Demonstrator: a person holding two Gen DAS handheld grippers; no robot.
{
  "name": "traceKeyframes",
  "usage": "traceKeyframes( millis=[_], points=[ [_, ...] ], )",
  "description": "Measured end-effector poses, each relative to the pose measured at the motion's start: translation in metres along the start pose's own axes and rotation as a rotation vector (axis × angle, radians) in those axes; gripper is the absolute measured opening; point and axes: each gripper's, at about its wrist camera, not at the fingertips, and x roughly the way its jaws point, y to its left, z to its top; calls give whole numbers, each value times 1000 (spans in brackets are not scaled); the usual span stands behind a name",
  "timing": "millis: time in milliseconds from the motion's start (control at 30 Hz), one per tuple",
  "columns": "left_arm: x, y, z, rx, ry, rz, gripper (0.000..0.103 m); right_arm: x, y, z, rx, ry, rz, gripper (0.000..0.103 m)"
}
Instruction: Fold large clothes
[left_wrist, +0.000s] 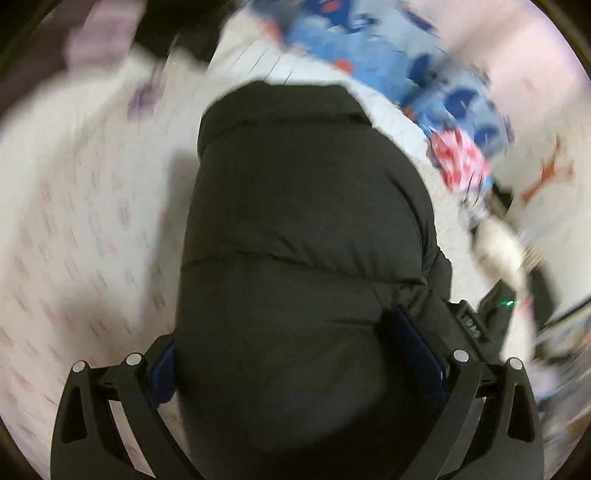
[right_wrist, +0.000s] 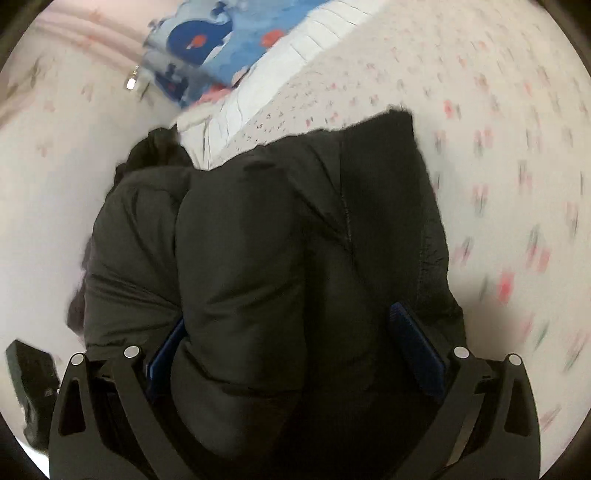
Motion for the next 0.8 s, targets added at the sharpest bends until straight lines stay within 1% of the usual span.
traceKeyframes(
  millis=[33,67,100,133,167,200,233,267,300,333,367,400,433,467,533,567,633,700,733,800],
  points=[
    [-1,0,-1,10,7,17,96,1,11,-4,-73,14,-37,97],
    [1,3,-4,-8,25,19,96,2,15,-2,-119,35,-59,97],
    [5,8,-9,-28,47,32,96,2,19,3,-169,68,-79,97],
    [10,12,-17,-52,70,55,96,1,23,12,-243,109,-110,97],
    [11,12,-24,-61,72,68,96,-3,25,17,-280,127,-135,97],
    [9,6,-35,-44,67,85,96,-16,28,23,-303,124,-176,97],
    [6,0,-41,-23,59,100,96,-28,33,24,-320,96,-195,97],
    [-1,-6,-46,-9,39,123,96,-53,46,20,-378,22,-176,97],
    [-11,-8,-50,-11,13,150,96,-71,57,12,-441,-25,-157,97],
    [-21,-13,-52,-7,-20,180,96,-79,62,2,-479,-45,-160,97],
    [-28,-18,-52,4,-55,202,96,-86,66,-14,-524,-57,-180,97],
    [-35,-22,-52,14,-86,221,96,-79,65,-30,-562,-19,-218,97],
    [-41,-28,-52,23,-121,246,96,-65,61,-44,-597,47,-258,97],
    [-42,-32,-53,30,-122,258,96,-49,50,-54,-592,120,-251,97],
    [-38,-37,-50,53,-71,270,96,-55,43,-47,-507,146,-261,97],
    [-42,-41,-51,64,-71,277,96,-66,45,-45,-499,135,-263,97],
    [-56,-51,-59,102,-104,306,96,-96,62,-48,-552,76,-259,97],
    [-67,-55,-69,135,-108,346,96,-120,73,-55,-583,58,-256,97],
    [-73,-58,-74,140,-116,366,96,-125,79,-60,-591,59,-266,97],
    [-85,-61,-85,124,-143,380,96,-146,89,-77,-627,51,-320,97]
  ],
)
